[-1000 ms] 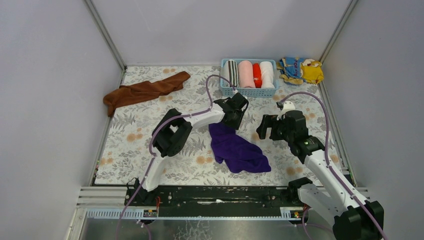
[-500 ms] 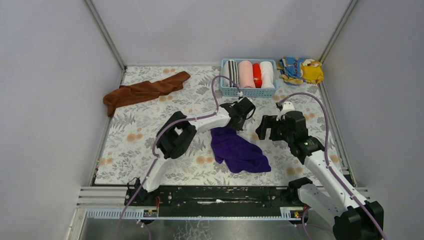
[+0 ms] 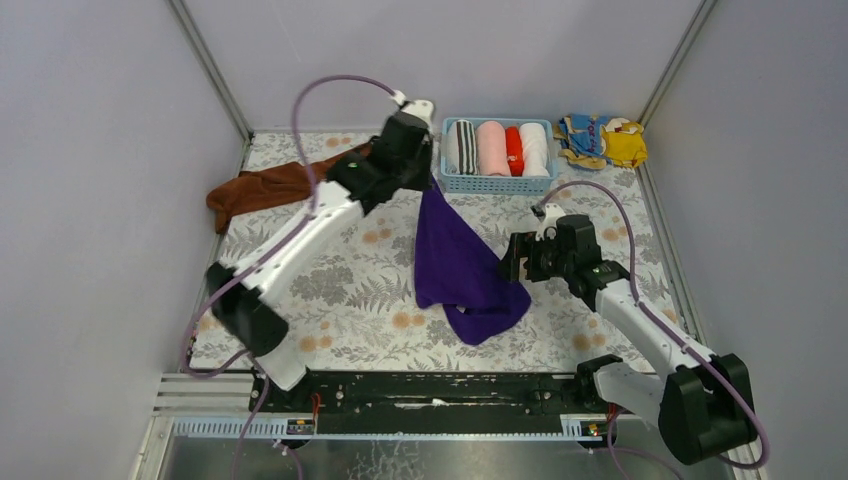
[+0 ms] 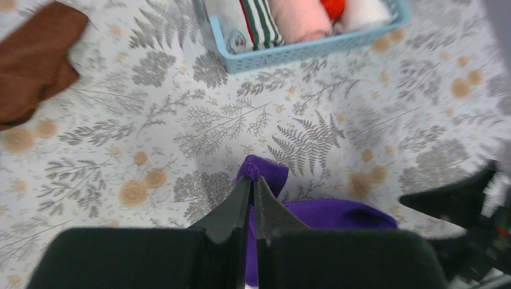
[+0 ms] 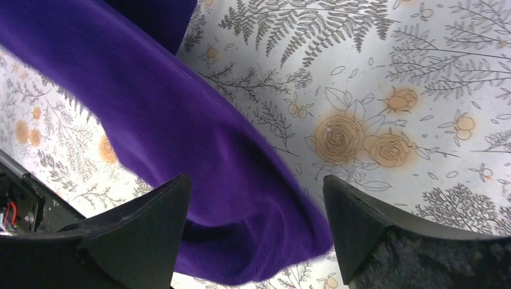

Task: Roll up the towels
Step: Flatten out the towel at the center of the board.

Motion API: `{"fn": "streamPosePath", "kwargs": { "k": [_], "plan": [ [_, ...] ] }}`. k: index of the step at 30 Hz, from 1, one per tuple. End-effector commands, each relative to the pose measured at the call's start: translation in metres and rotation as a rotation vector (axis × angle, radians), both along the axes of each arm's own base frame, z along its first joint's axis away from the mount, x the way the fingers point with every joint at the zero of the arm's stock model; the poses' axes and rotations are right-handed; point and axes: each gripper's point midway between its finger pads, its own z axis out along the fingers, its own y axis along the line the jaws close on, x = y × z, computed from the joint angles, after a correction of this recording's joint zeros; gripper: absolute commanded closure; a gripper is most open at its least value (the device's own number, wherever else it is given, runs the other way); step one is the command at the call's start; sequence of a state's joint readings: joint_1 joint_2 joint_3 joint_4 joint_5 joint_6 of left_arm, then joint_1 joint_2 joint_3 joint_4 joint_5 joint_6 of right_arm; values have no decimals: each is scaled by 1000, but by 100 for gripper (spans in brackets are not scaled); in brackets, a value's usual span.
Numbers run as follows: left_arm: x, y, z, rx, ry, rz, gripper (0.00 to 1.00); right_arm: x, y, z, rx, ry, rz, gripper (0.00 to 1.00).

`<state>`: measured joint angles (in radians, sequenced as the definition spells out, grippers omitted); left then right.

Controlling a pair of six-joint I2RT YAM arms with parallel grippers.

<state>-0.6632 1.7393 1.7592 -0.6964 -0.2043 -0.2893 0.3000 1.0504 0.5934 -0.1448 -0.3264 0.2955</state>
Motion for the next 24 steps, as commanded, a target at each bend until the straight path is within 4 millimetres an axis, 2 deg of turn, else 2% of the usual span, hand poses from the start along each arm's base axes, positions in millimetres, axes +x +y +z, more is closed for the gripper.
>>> {"fn": "streamPosePath", "kwargs": {
  "k": [1, 4, 8, 14, 18, 24],
  "plan": [
    [-27, 35, 20, -10, -13, 5, 100, 17, 19, 27, 55, -82, 83, 14],
    [-42, 57, 26, -33, -27, 36, 100, 17, 25, 22, 67, -65, 118, 14],
    [-54, 80, 21, -35, -23, 73, 100, 17, 38, 15, 77, -51, 169, 14],
    [-60, 109, 15, -14, -21, 133, 100, 13, 51, -17, -20, 32, 212, 16],
    [-63, 118, 8, 0, -9, 150, 100, 13, 43, -43, -110, 103, 149, 19],
    [-61, 140, 3, 22, -8, 213, 100, 0, 28, -61, -209, 181, 106, 22]
  ]
}}
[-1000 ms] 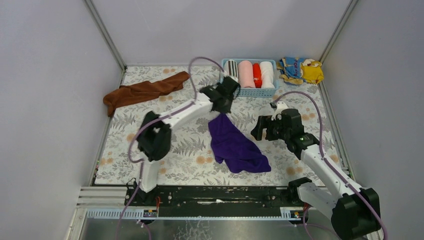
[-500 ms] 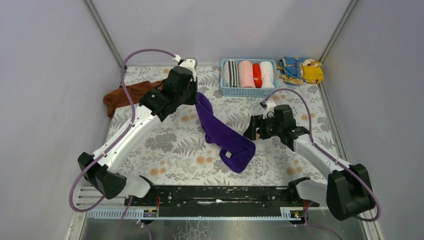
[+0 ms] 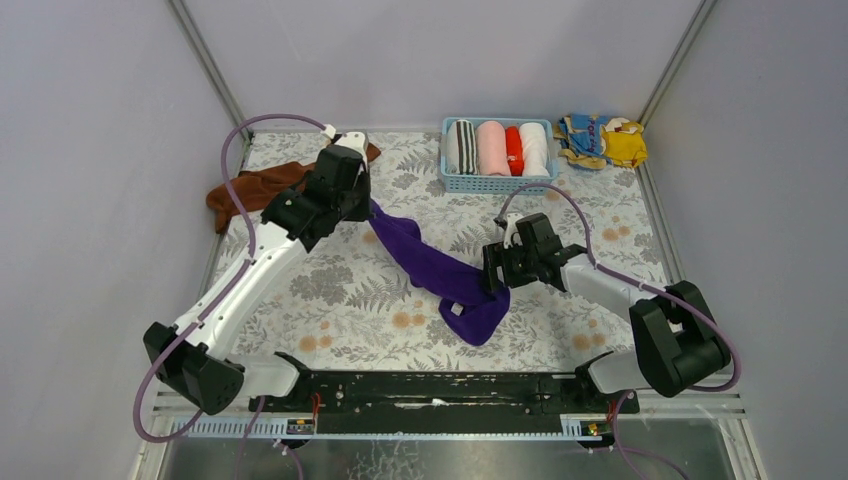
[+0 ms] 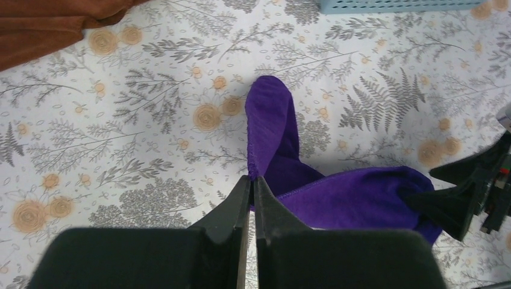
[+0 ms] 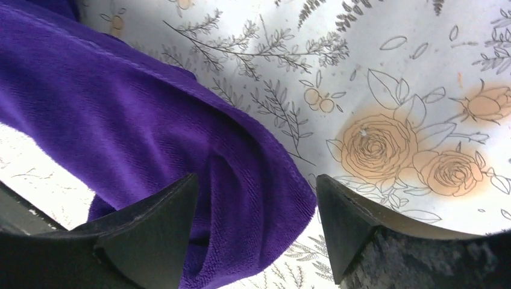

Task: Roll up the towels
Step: Flatten out the towel at the center of the board.

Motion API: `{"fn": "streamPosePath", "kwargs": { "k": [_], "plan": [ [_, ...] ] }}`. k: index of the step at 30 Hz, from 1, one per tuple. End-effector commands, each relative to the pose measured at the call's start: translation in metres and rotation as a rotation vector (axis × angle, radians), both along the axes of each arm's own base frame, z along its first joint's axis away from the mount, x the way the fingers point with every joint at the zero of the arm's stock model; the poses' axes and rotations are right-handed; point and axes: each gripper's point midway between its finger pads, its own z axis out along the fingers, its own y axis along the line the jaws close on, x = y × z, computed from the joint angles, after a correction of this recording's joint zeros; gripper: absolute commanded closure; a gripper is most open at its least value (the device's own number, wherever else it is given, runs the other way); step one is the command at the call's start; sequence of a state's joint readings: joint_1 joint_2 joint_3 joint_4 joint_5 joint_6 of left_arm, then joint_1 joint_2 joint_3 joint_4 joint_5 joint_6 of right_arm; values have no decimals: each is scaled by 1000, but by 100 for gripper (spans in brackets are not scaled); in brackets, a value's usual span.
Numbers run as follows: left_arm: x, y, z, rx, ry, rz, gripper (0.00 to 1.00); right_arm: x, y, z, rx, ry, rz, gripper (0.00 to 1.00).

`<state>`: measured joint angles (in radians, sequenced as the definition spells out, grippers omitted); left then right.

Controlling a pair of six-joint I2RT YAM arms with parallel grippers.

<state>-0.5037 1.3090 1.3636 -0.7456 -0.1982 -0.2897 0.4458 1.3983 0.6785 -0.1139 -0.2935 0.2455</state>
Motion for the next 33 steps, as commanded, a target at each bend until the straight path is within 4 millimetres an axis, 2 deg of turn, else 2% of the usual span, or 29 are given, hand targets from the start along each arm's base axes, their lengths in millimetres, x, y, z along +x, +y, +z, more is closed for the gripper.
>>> {"fn": "streamPosePath", "kwargs": {
  "k": [1, 6, 11, 13, 15, 16, 18, 20, 21, 25, 27, 28, 30, 32, 33],
  "plan": [
    [5, 22, 3, 20, -23, 66, 100, 4, -13, 2, -95, -2, -61, 23],
    [10, 33, 3, 19, -28, 102, 100, -8, -10, -9, -89, 48, -48, 26],
    [15, 38, 3, 14, -33, 121, 100, -15, 4, -19, -52, 88, -12, 39],
    [18, 40, 3, 10, -39, 130, 100, -12, 9, -18, -40, 89, 1, 51],
    [22, 41, 3, 3, -41, 134, 100, -1, 4, -13, -75, 63, -30, 71],
    [25, 40, 4, -2, -46, 134, 100, 6, 0, -8, -99, 36, -54, 77],
    [34, 38, 9, -18, -55, 129, 100, 27, -13, 12, -162, -56, -125, 88],
    [46, 35, 22, -38, -74, 120, 100, 49, -30, 42, -231, -171, -198, 98],
    [52, 34, 31, -51, -85, 118, 100, 60, -38, 60, -266, -232, -232, 100],
    [71, 25, 92, -112, -199, 93, 100, 90, -67, 152, -361, -466, -343, 100],
    [74, 24, 122, -131, -260, 89, 100, 94, -72, 196, -348, -558, -362, 99],
    [73, 25, 136, -140, -291, 89, 100, 92, -72, 212, -327, -588, -357, 97],
    [67, 29, 154, -154, -340, 96, 100, 83, -69, 233, -270, -620, -339, 93],
    [59, 33, 155, -159, -367, 101, 100, 70, -62, 232, -214, -596, -305, 88],
    [55, 35, 149, -159, -368, 103, 100, 62, -58, 225, -190, -569, -283, 83]
  ]
}}
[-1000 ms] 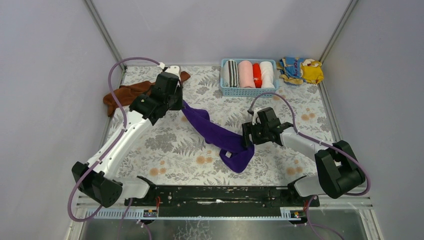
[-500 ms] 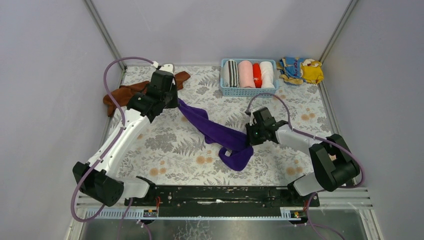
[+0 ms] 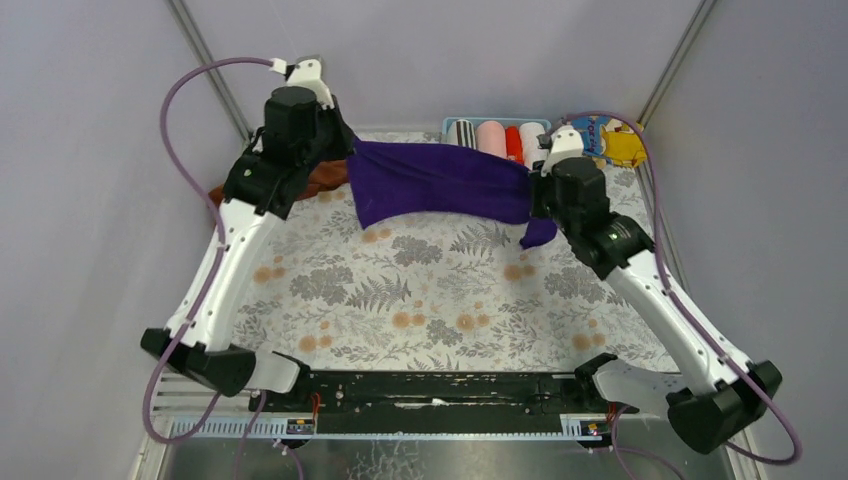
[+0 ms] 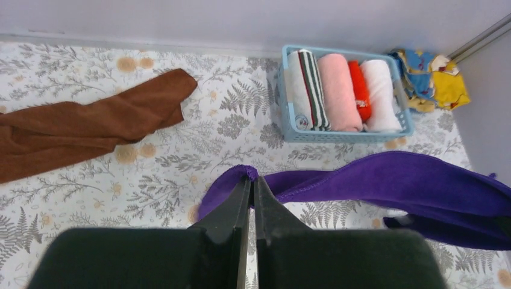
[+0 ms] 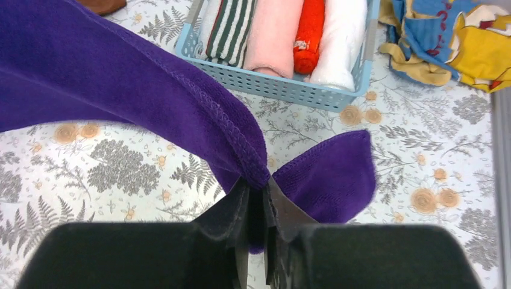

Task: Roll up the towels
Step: Flatten out the towel at the center of the board.

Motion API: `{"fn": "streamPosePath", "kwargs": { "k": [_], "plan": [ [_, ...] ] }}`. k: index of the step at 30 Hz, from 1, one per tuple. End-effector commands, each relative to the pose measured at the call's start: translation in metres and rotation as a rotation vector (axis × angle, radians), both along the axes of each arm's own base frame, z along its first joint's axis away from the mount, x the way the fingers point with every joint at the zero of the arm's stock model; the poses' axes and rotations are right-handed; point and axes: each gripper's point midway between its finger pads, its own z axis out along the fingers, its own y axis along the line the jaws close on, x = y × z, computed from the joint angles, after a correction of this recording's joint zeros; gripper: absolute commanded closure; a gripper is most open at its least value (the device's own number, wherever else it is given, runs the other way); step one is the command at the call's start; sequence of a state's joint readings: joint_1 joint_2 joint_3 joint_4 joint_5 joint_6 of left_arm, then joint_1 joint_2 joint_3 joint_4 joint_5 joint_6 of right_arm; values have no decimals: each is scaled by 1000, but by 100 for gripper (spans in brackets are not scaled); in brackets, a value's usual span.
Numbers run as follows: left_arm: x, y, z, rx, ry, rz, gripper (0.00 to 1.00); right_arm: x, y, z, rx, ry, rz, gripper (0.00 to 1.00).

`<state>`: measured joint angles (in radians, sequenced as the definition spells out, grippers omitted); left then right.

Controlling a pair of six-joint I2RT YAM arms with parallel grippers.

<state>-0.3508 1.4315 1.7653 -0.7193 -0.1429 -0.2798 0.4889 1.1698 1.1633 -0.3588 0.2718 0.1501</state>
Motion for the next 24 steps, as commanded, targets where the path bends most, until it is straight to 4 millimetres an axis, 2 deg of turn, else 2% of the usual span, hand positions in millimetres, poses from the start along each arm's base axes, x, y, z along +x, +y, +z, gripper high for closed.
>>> {"fn": "streamPosePath", "kwargs": {
  "k": [1, 4, 7, 10, 13, 15, 18, 21, 24],
  "plan": [
    [-16, 12, 14, -11, -98, 8, 100, -34, 0, -10, 23, 71, 67, 78],
    [-34, 18, -30, -4, -44, 12, 100, -63, 15, -48, 112, 187, 146, 58],
    [-56, 30, -90, 15, 59, 52, 100, -92, 26, -86, 190, 305, 203, 43],
    [-78, 38, -145, 28, 161, 80, 100, -107, 17, -120, 193, 368, 160, 33],
    [-91, 48, -184, 49, 250, 122, 100, -100, -4, -131, 143, 344, 43, 25],
    [-97, 53, -201, 69, 296, 145, 100, -90, -21, -131, 100, 302, -57, 19],
    [-101, 57, -213, 93, 327, 161, 100, -71, -34, -126, 47, 227, -120, 14],
    [-100, 62, -217, 106, 331, 177, 100, -53, -24, -131, 22, 232, -91, 12],
    [-100, 66, -219, 112, 336, 195, 100, -43, -15, -150, 8, 315, -95, 11]
  ]
}}
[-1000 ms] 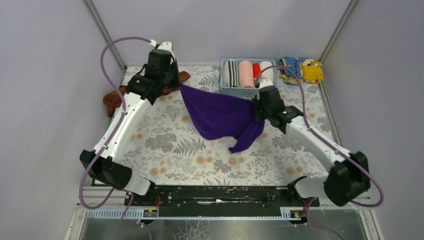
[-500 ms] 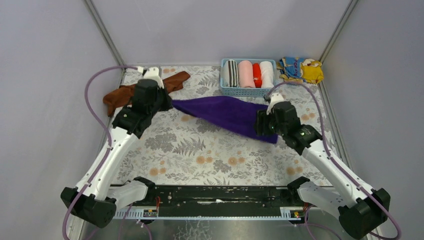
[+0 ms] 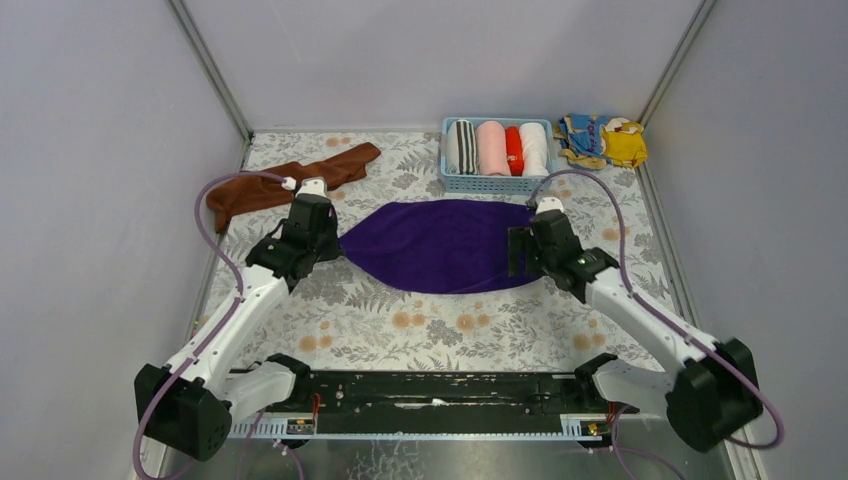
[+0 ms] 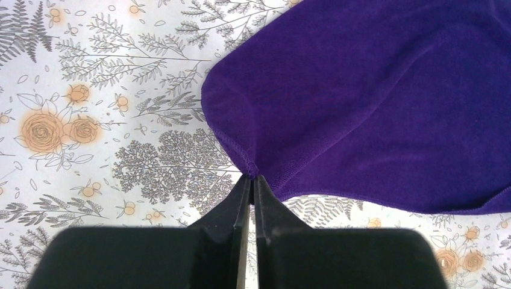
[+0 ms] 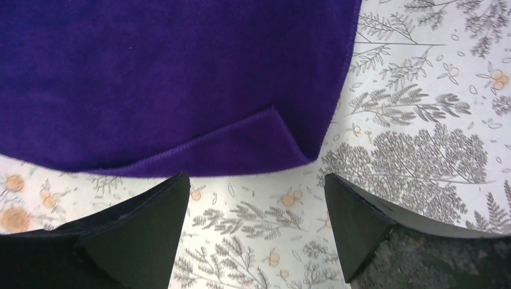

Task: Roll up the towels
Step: Flatten out the towel at the center of the board.

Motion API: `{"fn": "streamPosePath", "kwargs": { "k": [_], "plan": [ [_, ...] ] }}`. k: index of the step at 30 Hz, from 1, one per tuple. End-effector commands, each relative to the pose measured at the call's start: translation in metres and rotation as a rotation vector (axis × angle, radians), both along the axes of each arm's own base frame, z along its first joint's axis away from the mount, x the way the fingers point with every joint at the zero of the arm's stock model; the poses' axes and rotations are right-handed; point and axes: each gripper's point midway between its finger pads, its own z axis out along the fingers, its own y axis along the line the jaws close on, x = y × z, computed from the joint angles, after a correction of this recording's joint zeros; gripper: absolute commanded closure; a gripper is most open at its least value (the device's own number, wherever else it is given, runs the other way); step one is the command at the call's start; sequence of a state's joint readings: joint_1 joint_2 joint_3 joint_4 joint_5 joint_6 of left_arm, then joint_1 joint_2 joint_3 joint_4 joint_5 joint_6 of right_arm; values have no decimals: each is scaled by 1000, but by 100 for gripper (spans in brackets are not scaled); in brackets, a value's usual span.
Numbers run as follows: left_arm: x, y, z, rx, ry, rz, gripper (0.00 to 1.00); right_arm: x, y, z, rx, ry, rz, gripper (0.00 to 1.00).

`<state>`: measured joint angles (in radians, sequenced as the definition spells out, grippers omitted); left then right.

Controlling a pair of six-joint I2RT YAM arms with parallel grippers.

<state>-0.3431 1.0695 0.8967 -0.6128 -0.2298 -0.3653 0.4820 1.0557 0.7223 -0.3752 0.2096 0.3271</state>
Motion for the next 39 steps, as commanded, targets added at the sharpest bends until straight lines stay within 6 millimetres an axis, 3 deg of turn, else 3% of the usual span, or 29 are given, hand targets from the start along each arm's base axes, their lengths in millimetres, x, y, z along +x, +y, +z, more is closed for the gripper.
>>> {"fn": "streamPosePath", "kwargs": {
  "k": [1, 5, 11, 22, 31, 39],
  "plan": [
    [6, 15, 4, 20, -35, 75, 100, 36, 7, -3, -28, 0, -52, 11],
    [5, 21, 6, 14, -49, 94, 100, 47, -15, -25, -122, 32, -217, 8],
    [6, 26, 11, -3, -67, 110, 100, 65, -27, -47, -136, 71, -358, 4],
    [6, 28, 15, -39, -80, 109, 100, 78, -35, -56, -109, 78, -526, 1],
    [5, 30, 17, -56, -89, 112, 100, 44, -49, -78, -180, 180, -526, 1],
    [6, 30, 18, -70, -91, 112, 100, -2, -63, -78, -186, 240, -519, 1]
  ]
}}
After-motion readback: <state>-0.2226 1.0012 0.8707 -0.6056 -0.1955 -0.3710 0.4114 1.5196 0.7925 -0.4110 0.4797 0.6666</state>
